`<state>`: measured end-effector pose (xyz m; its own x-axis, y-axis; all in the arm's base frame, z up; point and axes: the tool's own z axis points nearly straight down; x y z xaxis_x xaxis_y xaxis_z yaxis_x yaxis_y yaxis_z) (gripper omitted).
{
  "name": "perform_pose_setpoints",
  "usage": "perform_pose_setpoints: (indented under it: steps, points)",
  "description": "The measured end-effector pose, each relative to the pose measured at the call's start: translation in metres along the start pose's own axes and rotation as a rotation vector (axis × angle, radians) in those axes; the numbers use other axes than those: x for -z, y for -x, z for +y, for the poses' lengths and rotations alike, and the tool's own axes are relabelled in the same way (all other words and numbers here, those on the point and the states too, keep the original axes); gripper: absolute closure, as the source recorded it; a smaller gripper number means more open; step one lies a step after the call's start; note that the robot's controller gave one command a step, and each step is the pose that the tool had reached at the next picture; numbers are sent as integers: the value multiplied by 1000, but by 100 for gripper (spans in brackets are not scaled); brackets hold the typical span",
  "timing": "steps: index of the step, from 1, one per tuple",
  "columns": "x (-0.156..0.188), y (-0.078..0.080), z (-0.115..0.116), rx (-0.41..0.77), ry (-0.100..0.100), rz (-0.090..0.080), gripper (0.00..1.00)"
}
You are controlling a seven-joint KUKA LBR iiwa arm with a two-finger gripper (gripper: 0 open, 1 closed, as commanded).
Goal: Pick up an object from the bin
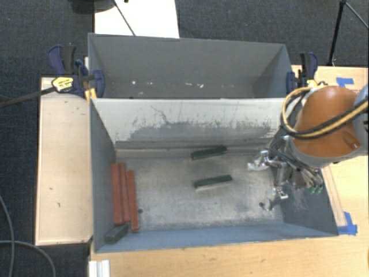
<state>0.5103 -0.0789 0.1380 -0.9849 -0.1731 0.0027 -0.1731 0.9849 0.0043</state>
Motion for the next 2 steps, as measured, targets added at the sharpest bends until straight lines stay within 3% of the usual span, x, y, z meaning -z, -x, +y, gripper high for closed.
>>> perform_pose_setpoints:
  steps: [1,2]
  points:
    - [-62,71,58,66,-6,-21,100]
    - [-62,71,58,66,-6,-21,100]
